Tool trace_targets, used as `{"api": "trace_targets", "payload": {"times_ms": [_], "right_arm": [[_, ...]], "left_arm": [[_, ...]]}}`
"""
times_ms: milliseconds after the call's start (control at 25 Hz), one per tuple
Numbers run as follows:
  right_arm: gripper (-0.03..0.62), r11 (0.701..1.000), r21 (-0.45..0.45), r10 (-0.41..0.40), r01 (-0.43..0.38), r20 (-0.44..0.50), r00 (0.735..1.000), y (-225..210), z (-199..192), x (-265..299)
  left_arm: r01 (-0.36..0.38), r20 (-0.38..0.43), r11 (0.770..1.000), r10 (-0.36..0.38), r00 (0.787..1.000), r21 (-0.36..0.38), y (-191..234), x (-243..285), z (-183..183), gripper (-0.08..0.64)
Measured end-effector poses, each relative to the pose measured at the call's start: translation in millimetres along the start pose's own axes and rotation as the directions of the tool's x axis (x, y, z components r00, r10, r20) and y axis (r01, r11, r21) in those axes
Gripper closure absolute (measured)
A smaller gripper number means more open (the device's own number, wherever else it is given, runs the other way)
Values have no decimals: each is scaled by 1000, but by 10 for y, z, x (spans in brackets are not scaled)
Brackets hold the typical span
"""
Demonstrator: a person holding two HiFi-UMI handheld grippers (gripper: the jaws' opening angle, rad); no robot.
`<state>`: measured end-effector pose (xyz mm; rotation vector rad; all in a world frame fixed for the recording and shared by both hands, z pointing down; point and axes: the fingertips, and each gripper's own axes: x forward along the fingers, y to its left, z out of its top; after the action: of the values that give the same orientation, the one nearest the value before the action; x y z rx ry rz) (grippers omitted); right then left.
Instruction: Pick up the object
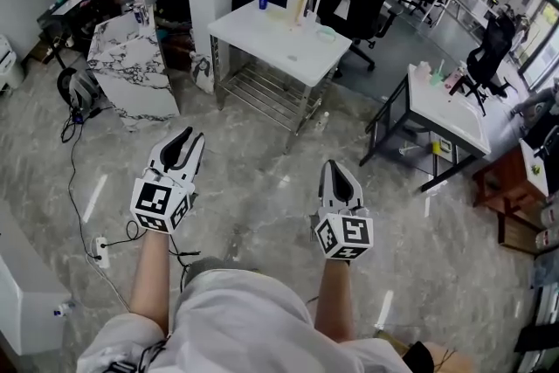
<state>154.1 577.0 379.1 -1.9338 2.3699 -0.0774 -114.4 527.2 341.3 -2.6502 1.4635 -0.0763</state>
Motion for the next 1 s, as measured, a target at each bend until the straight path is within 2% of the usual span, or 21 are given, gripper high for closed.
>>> {"api": "trace_targets", "payload": {"times_ms": [200,520,760,1000], "right_arm": [[586,1000,4,-6,6,1,1000,-233,-10,190],[586,1000,-3,-2,2,-2,1000,-304,-153,746],[586,1000,1,-23,23,-10,1000,-381,-188,1474],[586,1000,1,-30,30,-35,999,-286,-261,2383]], "left_arm": [[-12,-7,1000,12,1000,-9,28,222,-45,468],[-6,-11,1000,6,1000,-13,341,709,-264,468],[12,-15,1000,-13,1000,-19,804,1327,-339,468],[22,-36,999,-23,999,-27,1474,1915,-467,468]]}}
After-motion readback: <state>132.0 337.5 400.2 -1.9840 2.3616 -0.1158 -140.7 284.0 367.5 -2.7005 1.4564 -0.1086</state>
